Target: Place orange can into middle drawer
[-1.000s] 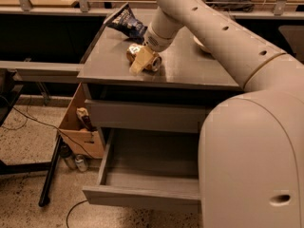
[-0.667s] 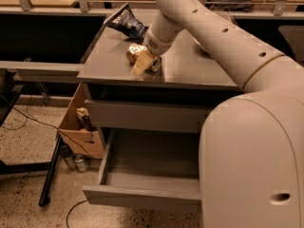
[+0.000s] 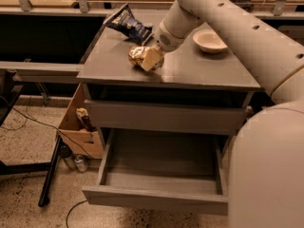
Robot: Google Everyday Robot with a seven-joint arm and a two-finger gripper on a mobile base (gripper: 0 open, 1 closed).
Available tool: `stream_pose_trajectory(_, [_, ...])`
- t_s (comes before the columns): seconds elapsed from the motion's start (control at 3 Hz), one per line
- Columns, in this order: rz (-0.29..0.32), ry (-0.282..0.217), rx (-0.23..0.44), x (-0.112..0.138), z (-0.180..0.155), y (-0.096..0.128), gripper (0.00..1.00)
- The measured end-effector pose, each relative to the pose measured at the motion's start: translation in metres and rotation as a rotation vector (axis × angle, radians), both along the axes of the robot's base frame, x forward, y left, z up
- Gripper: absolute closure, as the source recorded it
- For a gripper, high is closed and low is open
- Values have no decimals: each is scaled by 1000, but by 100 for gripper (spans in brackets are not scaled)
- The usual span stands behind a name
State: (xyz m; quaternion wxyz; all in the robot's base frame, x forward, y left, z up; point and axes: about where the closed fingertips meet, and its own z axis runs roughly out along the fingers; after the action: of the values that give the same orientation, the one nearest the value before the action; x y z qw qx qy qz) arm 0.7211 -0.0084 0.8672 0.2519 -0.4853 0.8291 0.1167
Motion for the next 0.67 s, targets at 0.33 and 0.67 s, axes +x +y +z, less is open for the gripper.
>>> stream_pose_trajectory(0.33, [32,-50,45,-27,26,-22,88])
stream_pose_trajectory(0.67, [84,-113,62,-62,48,-51,100])
